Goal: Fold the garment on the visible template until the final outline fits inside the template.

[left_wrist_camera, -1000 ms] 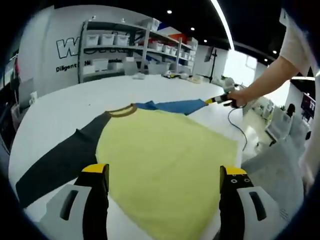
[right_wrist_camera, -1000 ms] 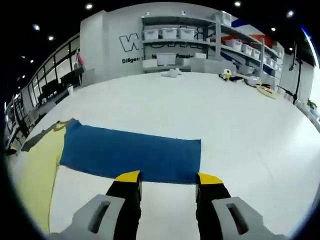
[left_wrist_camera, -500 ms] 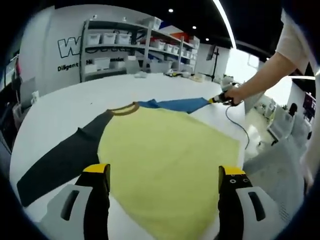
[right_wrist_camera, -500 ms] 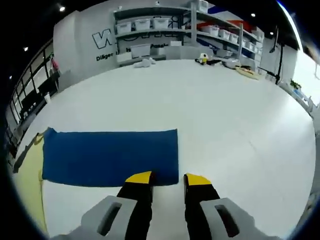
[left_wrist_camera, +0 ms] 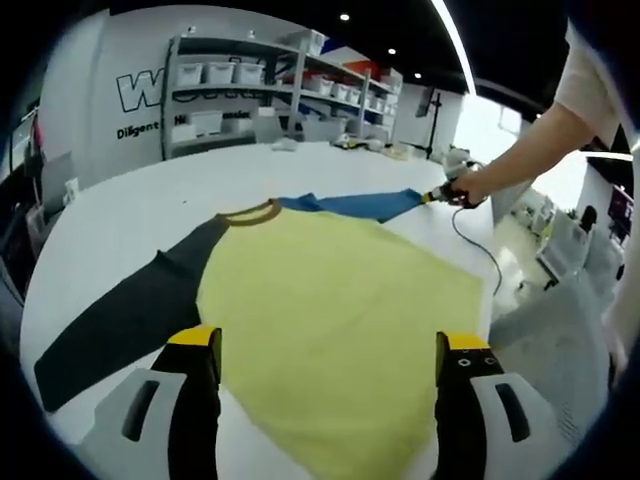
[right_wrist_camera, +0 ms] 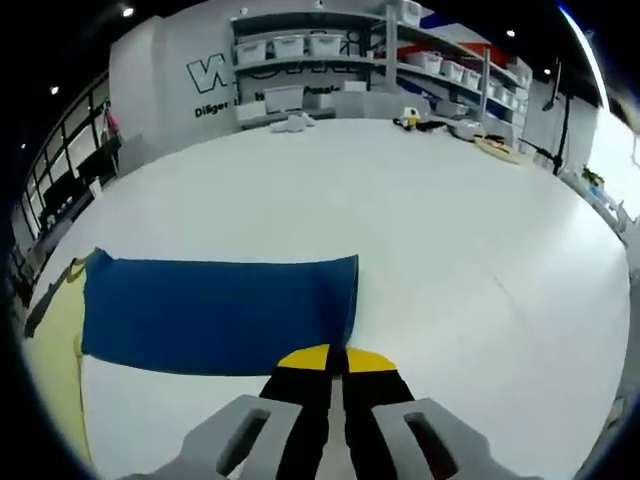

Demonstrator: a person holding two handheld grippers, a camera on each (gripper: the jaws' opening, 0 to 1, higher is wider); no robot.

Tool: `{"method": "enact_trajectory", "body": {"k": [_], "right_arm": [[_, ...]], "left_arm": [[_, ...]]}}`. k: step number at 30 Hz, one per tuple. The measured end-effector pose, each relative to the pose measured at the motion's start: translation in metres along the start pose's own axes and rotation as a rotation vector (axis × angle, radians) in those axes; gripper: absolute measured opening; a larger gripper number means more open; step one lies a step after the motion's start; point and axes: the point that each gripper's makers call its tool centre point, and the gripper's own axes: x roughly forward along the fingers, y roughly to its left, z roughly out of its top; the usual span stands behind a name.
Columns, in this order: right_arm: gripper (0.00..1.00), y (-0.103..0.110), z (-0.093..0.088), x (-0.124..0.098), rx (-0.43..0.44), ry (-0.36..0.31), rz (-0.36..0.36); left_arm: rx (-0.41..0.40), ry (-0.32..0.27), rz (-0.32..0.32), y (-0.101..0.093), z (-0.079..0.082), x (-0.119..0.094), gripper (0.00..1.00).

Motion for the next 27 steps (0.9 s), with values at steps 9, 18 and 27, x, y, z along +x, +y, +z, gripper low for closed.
{"method": "enact_trajectory", "body": {"k": [9, 18, 27], "right_arm": [[0.00, 0.010, 0.039, -0.021, -0.055, -0.114, -0.005], [0.00, 0.049, 0.080, -0.038, -0.197, -0.211, 0.058], [0.00, 0.094, 0.107, -0.046, -0.289, -0.272, 0.137]], "left_arm": [[0.010, -0.013, 0.008, 0.002, 0.006, -0.003, 0.93], [-0.012, -0.019, 0.024, 0.000, 0.005, -0.005, 0.99], [-0.021, -0.037, 0.042, -0.001, 0.008, -0.009, 0.99]]}}
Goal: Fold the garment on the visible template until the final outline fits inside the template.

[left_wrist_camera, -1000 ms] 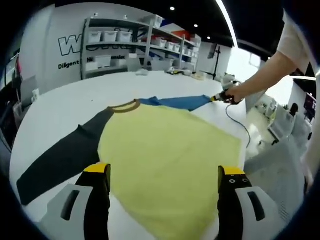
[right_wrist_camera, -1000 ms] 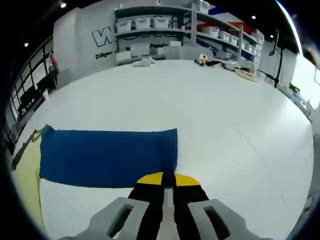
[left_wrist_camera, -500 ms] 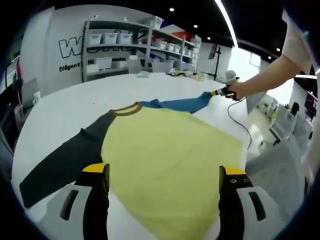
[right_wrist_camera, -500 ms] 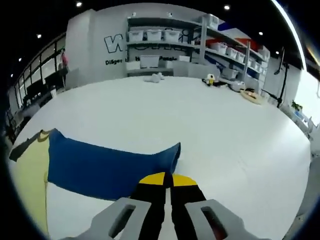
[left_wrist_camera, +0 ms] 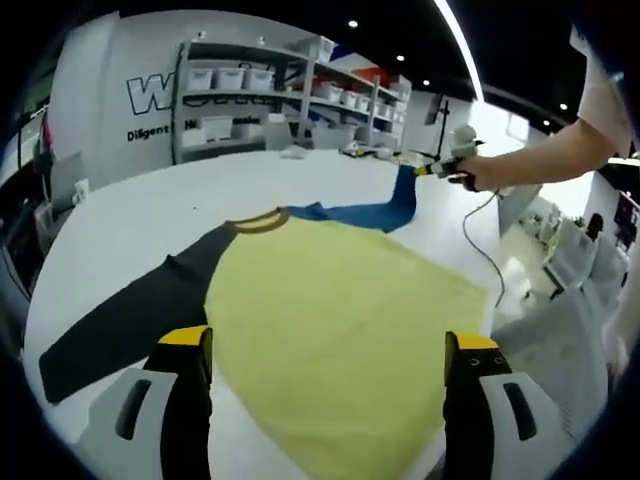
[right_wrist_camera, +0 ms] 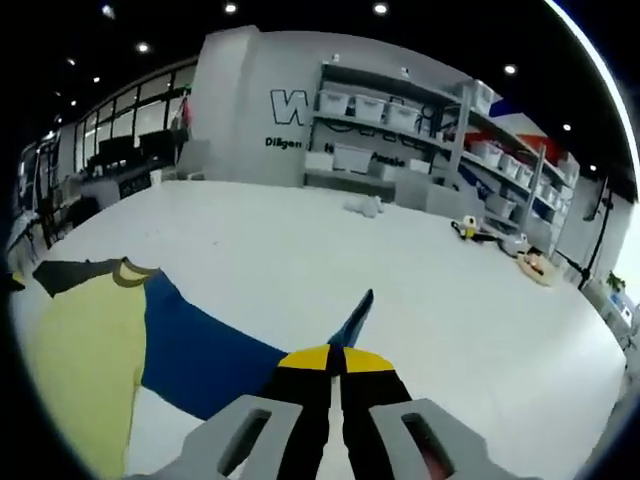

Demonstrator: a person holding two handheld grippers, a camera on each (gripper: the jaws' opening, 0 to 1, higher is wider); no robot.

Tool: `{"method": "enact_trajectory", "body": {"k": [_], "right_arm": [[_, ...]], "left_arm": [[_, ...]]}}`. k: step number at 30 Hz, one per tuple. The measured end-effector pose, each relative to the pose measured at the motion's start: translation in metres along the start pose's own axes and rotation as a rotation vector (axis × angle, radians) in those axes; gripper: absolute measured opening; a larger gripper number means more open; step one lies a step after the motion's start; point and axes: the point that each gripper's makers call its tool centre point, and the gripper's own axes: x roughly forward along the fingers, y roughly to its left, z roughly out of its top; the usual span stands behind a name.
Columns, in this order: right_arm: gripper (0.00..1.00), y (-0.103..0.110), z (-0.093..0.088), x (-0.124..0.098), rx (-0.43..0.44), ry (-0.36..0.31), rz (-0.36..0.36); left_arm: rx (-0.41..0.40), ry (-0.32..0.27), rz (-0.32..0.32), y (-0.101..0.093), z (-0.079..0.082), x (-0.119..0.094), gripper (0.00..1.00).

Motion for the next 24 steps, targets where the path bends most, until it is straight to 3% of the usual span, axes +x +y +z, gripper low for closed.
{"method": "enact_trajectory", "body": {"k": [8, 13, 24], "right_arm": [[0.00, 0.044, 0.032, 0.008, -0.052, -0.056, 0.076], [0.00, 0.066, 0.041, 0.012, -0.065, -0.068, 0.108], [0.00, 0.135, 0.063, 0.015, -0.112, -0.115, 0.219]], "left_arm": [[-0.006, -0.017, 0.015, 0.001, 0.000, -0.006, 0.99], [-0.009, -0.020, 0.024, 0.002, -0.002, -0.010, 0.99], [-0.017, -0.028, 0.041, 0.004, -0.003, -0.016, 0.99]]}}
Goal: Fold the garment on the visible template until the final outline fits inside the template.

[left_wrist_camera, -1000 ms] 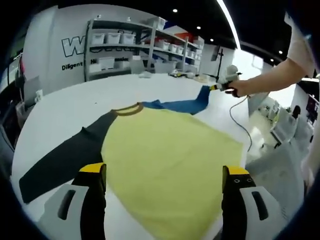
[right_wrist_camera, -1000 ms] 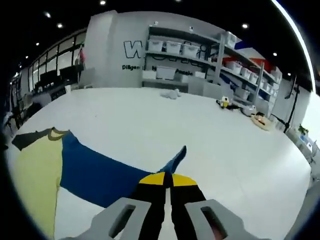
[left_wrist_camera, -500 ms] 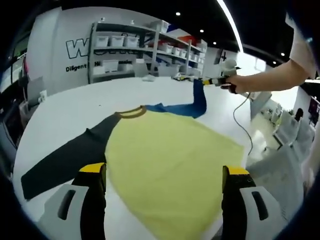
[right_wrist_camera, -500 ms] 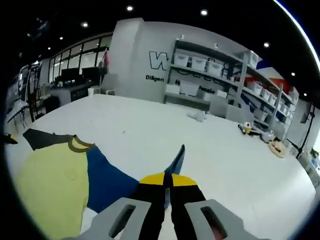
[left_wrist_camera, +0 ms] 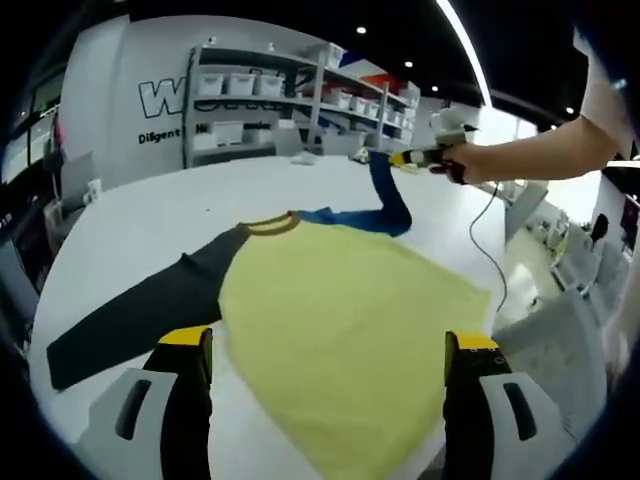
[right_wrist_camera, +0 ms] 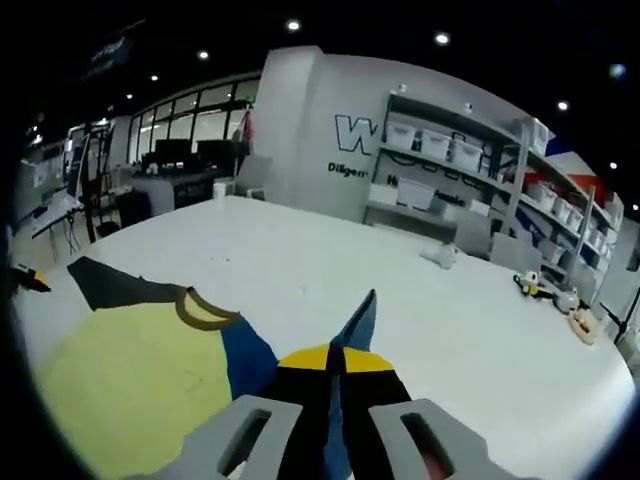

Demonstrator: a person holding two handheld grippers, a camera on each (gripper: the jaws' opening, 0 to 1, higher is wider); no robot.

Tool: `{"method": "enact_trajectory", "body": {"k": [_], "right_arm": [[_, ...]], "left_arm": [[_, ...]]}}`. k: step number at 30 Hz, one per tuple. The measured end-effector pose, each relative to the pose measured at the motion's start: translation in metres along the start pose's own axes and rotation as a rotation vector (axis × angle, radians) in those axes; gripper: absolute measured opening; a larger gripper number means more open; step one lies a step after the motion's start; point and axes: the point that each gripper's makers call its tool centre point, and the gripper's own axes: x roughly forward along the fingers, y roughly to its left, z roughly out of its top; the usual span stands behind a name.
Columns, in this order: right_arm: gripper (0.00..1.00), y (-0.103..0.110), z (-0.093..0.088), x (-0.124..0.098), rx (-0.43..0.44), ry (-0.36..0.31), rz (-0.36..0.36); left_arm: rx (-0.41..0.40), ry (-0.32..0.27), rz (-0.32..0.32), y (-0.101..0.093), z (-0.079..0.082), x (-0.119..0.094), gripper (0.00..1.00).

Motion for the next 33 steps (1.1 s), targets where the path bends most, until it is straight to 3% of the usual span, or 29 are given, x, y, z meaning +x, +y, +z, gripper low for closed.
{"method": "enact_trajectory", "body": {"k": [14, 33], "right_arm": [[0.00, 0.086, 0.019, 0.026, -0.039, -0.025, 0.143], [0.00, 0.174, 0.020, 0.056, -0.065, -0.018, 0.284]], "left_arm": [[-0.012, 0.002, 0.017, 0.004, -0.007, -0.007, 0.99], [-0.018, 0.009, 0.032, 0.012, -0.012, -0.015, 0.99]]}}
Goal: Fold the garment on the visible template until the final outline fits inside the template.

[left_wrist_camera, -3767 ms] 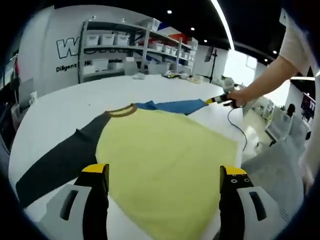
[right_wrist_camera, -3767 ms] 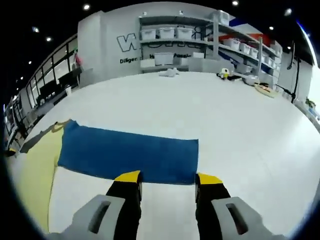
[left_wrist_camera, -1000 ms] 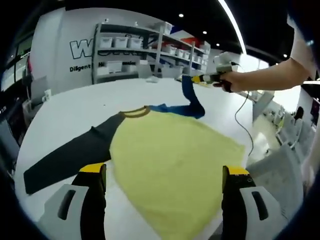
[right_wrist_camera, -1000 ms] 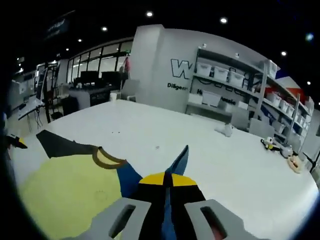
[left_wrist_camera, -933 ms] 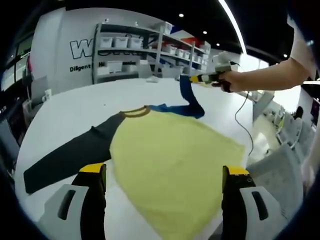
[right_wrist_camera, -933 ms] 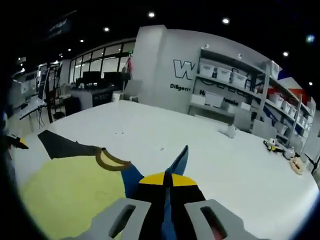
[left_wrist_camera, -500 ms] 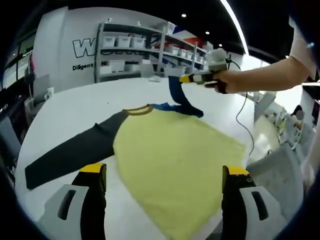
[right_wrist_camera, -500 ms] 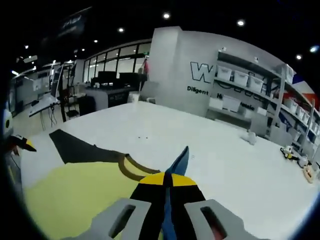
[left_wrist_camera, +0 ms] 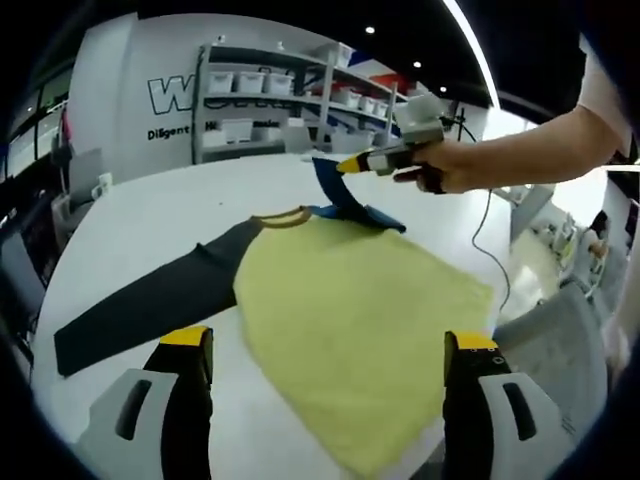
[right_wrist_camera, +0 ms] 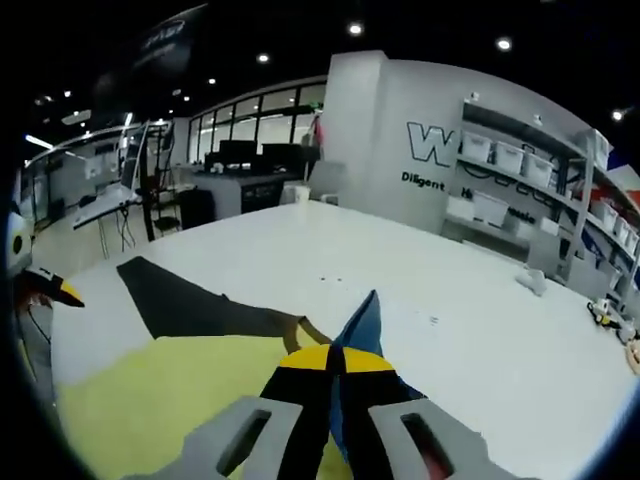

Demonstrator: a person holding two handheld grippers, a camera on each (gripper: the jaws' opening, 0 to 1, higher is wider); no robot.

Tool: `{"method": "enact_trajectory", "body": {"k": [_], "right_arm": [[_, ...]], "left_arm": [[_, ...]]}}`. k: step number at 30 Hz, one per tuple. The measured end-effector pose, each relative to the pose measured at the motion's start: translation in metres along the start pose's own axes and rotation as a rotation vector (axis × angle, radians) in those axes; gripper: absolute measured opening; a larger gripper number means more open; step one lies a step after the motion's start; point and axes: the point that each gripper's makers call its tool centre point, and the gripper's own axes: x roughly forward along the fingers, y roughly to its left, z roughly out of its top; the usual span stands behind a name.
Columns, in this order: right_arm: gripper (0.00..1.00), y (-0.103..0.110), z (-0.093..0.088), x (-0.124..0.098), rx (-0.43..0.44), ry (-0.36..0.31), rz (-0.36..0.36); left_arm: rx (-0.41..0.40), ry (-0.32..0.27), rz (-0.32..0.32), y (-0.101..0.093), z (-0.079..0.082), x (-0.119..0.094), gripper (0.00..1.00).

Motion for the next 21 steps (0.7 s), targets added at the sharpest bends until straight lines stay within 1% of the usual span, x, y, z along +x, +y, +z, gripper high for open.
{"method": "enact_trajectory", "body": {"k": [7, 10, 14, 21], "right_arm": [[0.00, 0.025, -0.001, 0.011, -0.034, 0.013, 0.035], [0.00, 0.036, -0.004, 0.016, -0.045, 0.021, 0.053], [0.00, 0.047, -0.007, 0.020, -0.062, 0.031, 0.064], [0.00, 0.066, -0.008, 0.034, -0.079, 0.042, 0.079]], "left_arm": [[-0.001, 0.002, 0.005, 0.003, -0.001, -0.002, 0.99], [-0.004, 0.000, 0.007, 0.004, -0.001, -0.003, 0.99], [-0.007, 0.001, 0.010, 0.005, -0.003, -0.005, 0.99], [-0.015, 0.007, 0.019, 0.009, -0.008, -0.010, 0.98]]}}
